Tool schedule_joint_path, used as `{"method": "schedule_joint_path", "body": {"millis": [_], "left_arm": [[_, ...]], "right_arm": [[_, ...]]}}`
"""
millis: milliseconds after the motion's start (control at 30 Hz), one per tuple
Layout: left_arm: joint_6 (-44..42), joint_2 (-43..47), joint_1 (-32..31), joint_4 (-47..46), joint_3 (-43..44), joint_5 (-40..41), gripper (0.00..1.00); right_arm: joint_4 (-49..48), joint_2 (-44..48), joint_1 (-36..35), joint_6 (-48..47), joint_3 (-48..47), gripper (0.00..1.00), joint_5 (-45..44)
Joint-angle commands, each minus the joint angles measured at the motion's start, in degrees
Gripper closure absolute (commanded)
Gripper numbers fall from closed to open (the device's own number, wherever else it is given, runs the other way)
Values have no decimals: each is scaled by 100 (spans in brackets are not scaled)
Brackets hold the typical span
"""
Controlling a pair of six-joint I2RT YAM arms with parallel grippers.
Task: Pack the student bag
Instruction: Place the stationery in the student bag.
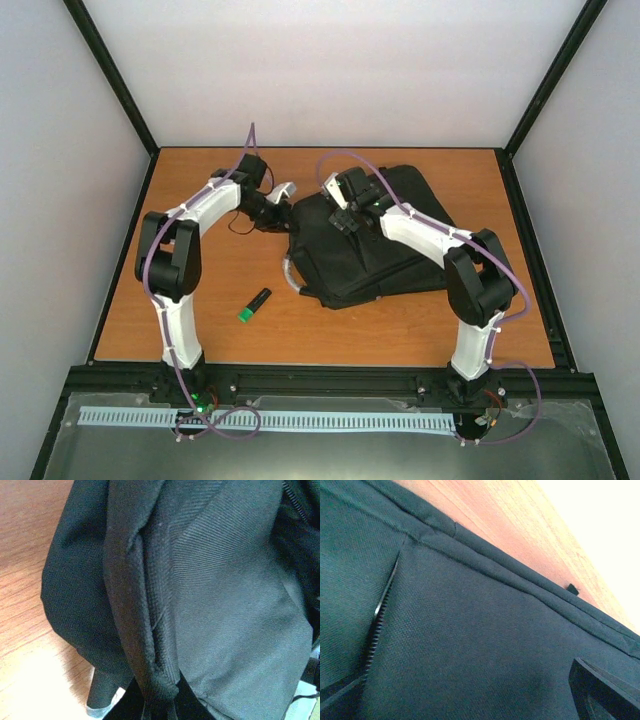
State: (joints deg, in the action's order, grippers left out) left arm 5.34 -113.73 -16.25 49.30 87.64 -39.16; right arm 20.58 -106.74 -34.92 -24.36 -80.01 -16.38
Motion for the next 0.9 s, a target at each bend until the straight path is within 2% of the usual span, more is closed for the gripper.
{"method": "schedule_joint_path", "body": {"millis": [0,133,400,533,600,733,867], "left_arm": [[-326,697,-17,-93,366,-801,99],[-336,1253,-27,-328,81,-804,99],[-386,1490,-27,-219,-159,-558,99],[-505,1614,-55,-156,-296,-300,99],[-548,1550,-71,-158,-436,-127,99],[-561,1349,-97,-229,-604,48,98],[-606,1072,-118,-189,-535,168,98]], "right_arm": [[-319,105,89,-229,191,4,-529],[-110,236,321,-74,127,3,-454],[315,730,427,-296,169,5,30],[608,1047,584,-481,219,14,661],[786,1151,648,-471,225,14,1224],[1460,1352,638,-735,179,9,3027],[1775,1481,626,-786,210,6,3785]]}}
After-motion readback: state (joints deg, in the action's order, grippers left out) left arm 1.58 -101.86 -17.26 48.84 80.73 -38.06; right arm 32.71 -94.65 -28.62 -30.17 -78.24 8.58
